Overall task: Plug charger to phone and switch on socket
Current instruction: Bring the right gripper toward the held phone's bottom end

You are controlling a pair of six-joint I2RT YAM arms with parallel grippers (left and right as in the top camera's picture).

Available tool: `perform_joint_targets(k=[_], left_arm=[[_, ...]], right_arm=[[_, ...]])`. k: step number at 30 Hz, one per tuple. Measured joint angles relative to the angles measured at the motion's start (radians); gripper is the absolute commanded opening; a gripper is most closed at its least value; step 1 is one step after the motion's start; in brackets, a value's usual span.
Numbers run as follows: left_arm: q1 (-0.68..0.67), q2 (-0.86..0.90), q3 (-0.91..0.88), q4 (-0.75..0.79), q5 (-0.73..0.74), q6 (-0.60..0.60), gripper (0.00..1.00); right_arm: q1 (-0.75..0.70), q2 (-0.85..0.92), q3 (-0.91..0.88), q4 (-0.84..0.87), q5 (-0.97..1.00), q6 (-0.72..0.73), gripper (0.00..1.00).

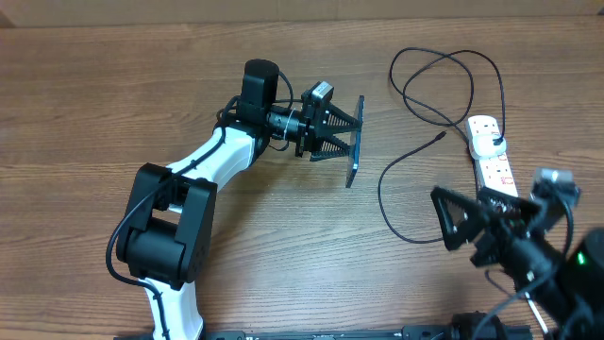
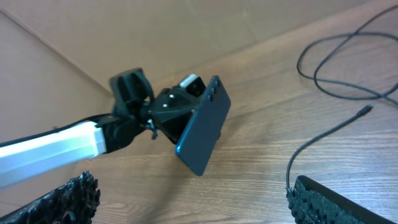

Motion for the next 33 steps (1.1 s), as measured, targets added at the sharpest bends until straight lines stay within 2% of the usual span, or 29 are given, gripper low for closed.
perform_joint_targets(k=[5,8,14,18,22,29,33], left_arm=[[0.000,0.000,0.000,0.000,-0.004,-0.005,0.21],[0.000,0.000,0.000,0.000,-0.006,-0.011,0.21],[0.000,0.000,0.000,0.000,-0.011,-0.015,0.21],[0.000,0.000,0.000,0.000,-0.013,-0.015,0.21],[0.000,0.000,0.000,0.000,-0.015,-0.016,0.21],[0.000,0.000,0.000,0.000,-0.017,-0.016,0.21],[0.000,0.000,0.000,0.000,-0.017,-0.016,0.21]], right_arm=[[0.067,0.140,-0.002,0.061,0.016,-0.012,0.99],[0.166,0.223,-0.002,0.079,0.075,-0.009,0.99],[0.457,0.305,0.002,0.040,0.320,0.032,0.99],[0.734,0.306,0.019,0.027,0.573,0.111,1.00],[0.891,0.317,0.024,0.075,0.672,0.144,1.00],[0.924,0.399,0.025,0.146,0.761,0.162,1.00],[0.924,0.539,0.028,0.145,0.908,0.208,1.00]])
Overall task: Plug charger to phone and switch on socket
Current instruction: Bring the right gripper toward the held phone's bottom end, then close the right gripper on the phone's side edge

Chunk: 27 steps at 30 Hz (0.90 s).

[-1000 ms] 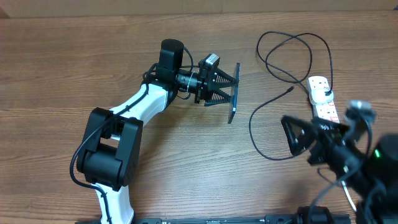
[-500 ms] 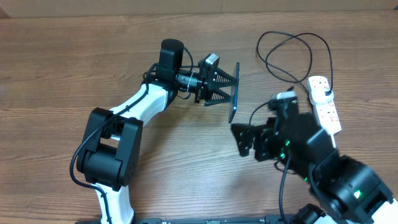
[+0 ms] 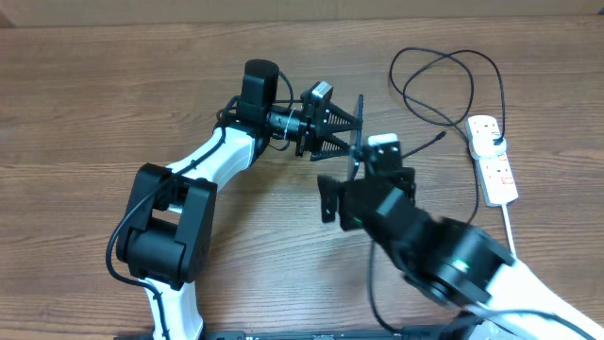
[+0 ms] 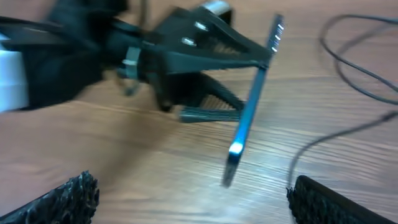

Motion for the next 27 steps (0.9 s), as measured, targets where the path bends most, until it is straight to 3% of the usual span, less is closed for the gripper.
perform_joint_targets(k=[7,12,27], left_arm=[[0.000,0.000,0.000,0.000,0.000,0.000,0.21],[0.000,0.000,0.000,0.000,0.000,0.000,0.22],[0.000,0.000,0.000,0.000,0.000,0.000,0.21]], right_arm=[[0.000,0.174,0.000,0.009,0.158,0.109,1.00],[0.000,0.198,0.000,0.029,0.190,0.132,0.85],[0.000,0.198,0.000,0.045,0.205,0.149,0.53]])
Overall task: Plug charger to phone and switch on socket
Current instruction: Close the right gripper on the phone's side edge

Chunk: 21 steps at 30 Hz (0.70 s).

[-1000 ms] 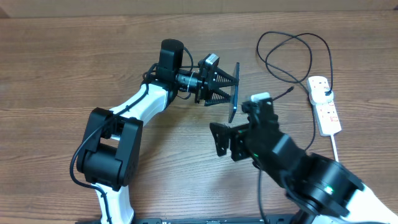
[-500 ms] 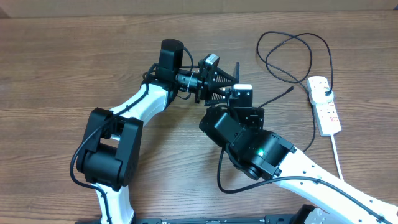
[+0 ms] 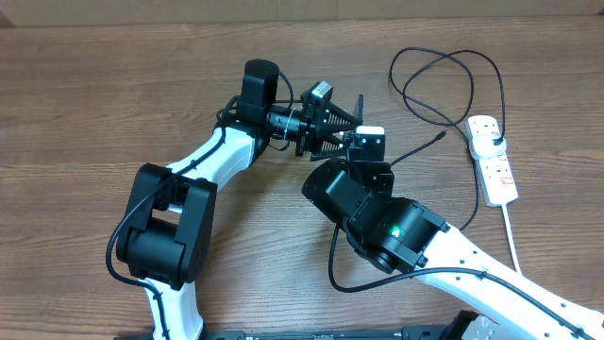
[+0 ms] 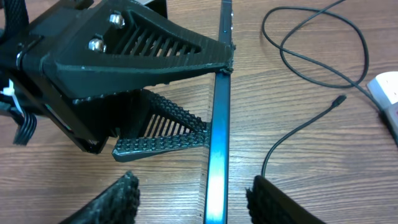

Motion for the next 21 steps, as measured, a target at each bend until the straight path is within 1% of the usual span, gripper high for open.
perform_joint_targets(k=[2,10,13,17,21], left_arm=[[0.000,0.000,0.000,0.000,0.000,0.000,0.21],[0.000,0.000,0.000,0.000,0.000,0.000,0.21],[0.000,0.000,0.000,0.000,0.000,0.000,0.21],[0.000,0.000,0.000,0.000,0.000,0.000,0.22],[0.000,0.000,0.000,0.000,0.001,0.000,0.22]], right_arm=[[0.000,0.000,0.000,0.000,0.000,-0.001,0.50],[0.000,0.012,0.000,0.001,0.000,0.000,0.43],[0.000,0.035,0.000,0.002,0.000,0.000,0.37],[0.000,0.067,0.000,0.004,0.000,0.000,0.33],[0.000,0.070,0.000,0.004,0.003,0.000,0.25]])
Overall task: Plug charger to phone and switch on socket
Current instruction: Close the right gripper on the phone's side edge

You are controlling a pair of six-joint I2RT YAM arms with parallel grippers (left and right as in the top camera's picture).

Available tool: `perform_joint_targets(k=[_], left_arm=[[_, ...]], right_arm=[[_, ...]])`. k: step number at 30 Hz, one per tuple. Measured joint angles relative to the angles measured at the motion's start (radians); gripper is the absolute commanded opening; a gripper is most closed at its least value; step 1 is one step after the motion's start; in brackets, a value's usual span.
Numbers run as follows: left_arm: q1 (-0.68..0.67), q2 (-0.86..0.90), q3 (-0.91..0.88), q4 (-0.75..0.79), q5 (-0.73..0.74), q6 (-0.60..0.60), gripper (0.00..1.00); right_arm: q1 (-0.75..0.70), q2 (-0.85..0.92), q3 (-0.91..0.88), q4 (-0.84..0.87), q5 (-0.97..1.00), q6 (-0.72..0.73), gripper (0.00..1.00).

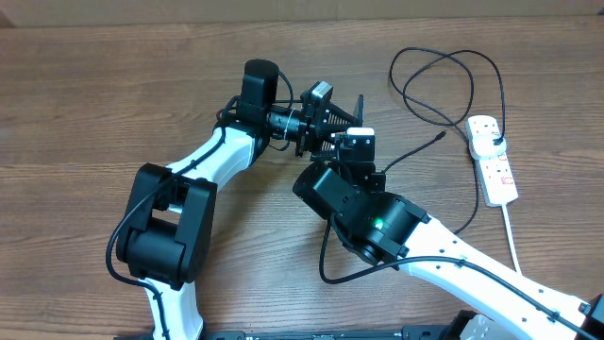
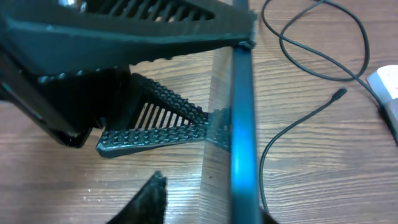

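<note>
The phone (image 2: 242, 124) stands on its thin blue edge, held off the table with my left gripper (image 1: 347, 121) shut on it. In the overhead view only its far end (image 1: 359, 102) shows past my right wrist. My right gripper (image 2: 205, 208) is open and straddles the phone's near end. Its left fingertip (image 2: 149, 199) is apart from the phone, and its right fingertip is hidden behind the phone's edge. The black charger cable lies on the table with its free plug tip (image 2: 339, 94) (image 1: 444, 135) to the right. The white socket strip (image 1: 493, 161) lies further right.
The cable loops (image 1: 444, 80) over the wooden table (image 1: 94, 113) behind the socket strip, and a slack run curves beside my right arm (image 1: 406, 236). A brown wall (image 1: 283, 8) closes off the far table edge.
My right gripper has come closer to the phone's edge and its jaws have narrowed round it. The left gripper, the phone, the cable and the socket strip have not moved.
My left gripper held the phone on edge throughout. My right gripper was first at the table's right near the socket strip, open. It was then beside the phone, then facing its edge with wide jaws, and now straddles it closely.
</note>
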Motion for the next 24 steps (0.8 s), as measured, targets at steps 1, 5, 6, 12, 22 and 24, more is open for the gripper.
perform_joint_targets(k=[1,5,6,12,22,24], left_arm=[[0.000,0.000,0.000,0.000,0.000,0.000,0.22],[0.000,0.000,0.000,0.000,0.000,-0.002,0.22],[0.000,0.000,0.000,0.000,0.000,-0.003,0.22],[0.008,0.000,0.000,0.002,0.001,-0.003,0.21],[0.015,0.000,0.000,0.005,0.007,-0.003,0.54],[0.015,0.000,0.000,0.005,0.007,-0.003,0.72]], right_arm=[[0.000,0.000,0.000,-0.001,0.002,0.000,0.24],[0.000,0.000,0.000,0.000,0.007,0.000,0.18],[0.000,0.000,0.000,0.000,0.009,0.000,0.17],[-0.005,0.000,0.000,-0.003,0.033,0.025,0.04],[-0.008,0.000,0.000,0.001,0.034,0.044,0.04],[-0.008,0.000,0.000,0.000,0.034,0.044,0.04]])
